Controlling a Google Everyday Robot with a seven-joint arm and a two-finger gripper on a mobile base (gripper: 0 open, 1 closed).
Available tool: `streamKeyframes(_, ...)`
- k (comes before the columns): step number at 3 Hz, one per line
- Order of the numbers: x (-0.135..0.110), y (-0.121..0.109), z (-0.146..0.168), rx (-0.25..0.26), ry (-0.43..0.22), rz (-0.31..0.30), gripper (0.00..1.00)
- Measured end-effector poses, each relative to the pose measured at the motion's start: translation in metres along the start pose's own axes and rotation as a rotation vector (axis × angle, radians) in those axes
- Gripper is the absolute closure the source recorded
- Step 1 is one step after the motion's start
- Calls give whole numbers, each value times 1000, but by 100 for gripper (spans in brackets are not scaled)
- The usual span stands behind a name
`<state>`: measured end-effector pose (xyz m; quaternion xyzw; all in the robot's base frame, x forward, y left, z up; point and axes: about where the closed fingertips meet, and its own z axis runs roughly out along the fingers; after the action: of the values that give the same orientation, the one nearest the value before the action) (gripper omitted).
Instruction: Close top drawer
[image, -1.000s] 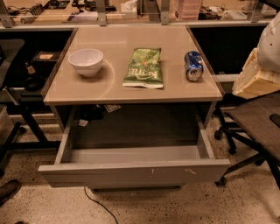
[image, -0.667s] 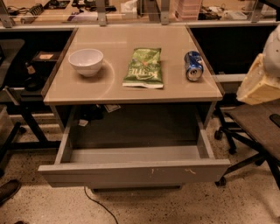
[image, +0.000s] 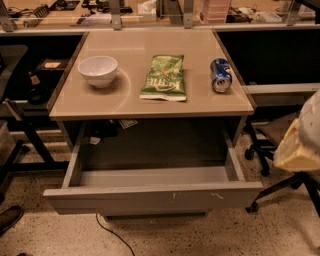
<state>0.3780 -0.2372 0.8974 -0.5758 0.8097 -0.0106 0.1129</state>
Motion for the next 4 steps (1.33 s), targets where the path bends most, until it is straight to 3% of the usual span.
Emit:
streamKeyframes(1,13,26,43,-104,31,15,100)
streamKeyframes(3,14,34,54,-130,37,22,100)
streamKeyframes(4,9,56,85,-167,19,66,100)
